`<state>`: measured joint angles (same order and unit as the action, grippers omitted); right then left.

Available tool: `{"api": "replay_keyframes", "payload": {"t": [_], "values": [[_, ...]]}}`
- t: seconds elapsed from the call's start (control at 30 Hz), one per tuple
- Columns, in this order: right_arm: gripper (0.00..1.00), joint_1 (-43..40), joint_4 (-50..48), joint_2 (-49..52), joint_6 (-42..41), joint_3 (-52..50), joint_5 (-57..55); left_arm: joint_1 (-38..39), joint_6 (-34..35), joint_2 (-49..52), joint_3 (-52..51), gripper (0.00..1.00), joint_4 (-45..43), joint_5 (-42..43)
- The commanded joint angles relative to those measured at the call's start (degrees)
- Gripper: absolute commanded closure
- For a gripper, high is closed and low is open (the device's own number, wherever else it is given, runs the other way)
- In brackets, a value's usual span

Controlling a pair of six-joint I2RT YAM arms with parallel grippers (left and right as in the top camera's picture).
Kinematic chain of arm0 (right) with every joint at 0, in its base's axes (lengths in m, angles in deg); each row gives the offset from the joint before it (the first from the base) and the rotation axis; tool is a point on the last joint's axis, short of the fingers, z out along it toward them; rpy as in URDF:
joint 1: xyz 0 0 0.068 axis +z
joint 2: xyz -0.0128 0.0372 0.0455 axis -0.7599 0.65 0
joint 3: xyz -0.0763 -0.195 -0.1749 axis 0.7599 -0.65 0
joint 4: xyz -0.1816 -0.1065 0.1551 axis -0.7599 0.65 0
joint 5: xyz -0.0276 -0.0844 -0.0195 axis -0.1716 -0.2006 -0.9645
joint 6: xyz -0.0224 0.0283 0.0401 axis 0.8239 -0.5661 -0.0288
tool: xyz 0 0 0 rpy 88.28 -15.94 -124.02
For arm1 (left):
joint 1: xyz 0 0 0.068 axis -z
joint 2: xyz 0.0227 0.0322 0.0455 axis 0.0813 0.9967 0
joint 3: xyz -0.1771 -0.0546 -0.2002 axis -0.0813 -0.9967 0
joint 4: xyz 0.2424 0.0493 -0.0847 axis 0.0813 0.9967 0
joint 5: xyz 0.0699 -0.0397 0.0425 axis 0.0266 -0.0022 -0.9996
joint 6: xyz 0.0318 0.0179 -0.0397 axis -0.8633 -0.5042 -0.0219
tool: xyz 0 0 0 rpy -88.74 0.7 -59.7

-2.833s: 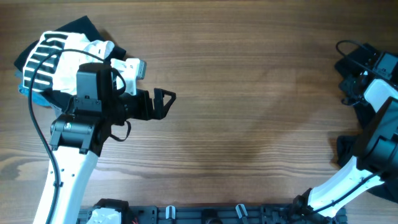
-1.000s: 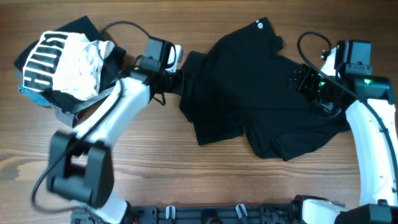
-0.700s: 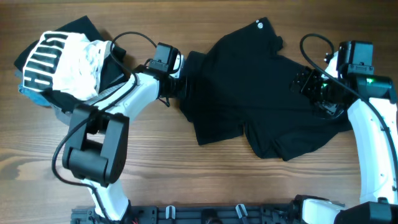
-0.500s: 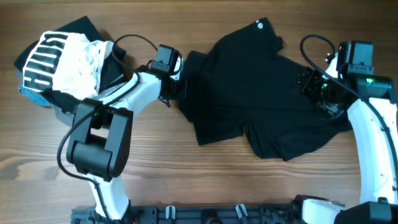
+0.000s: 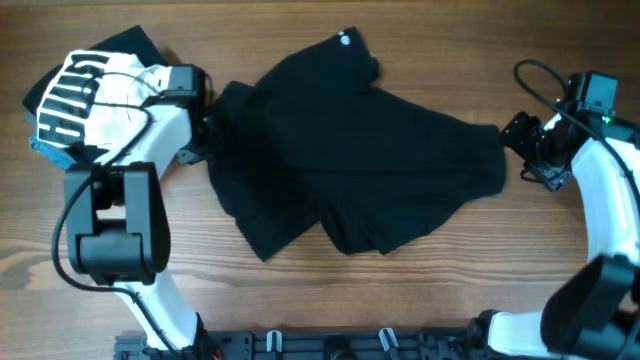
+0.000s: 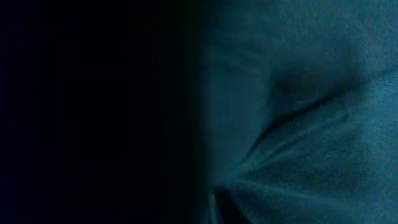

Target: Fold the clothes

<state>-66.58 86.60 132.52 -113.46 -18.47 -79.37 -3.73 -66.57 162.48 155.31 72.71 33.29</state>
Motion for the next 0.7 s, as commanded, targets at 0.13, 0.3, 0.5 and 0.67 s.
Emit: {"api": "replay_keyframes", "payload": {"t": [0.13,0.3,0.5,0.67], "values": [[0.14,-0.6,-12.2,8.9,10.7,-0.5,-1.0,0.7,0.9,-3.7,-1.2,0.38,0.7,4.6],[0.29,-0.6,-19.2,14.8,15.4,-0.5,-1.0,1.7,-0.7,-6.8,-1.2,0.27,1.3,9.0],[0.2,-0.5,-24.5,20.0,24.5,-0.5,9.4,2.9,-2.1,-12.5,-1.2,0.21,2.8,11.3],[0.22,-0.2,-26.8,22.3,24.0,-0.5,11.6,4.3,-2.1,-17.6,-1.2,0.15,3.5,11.3]]}}
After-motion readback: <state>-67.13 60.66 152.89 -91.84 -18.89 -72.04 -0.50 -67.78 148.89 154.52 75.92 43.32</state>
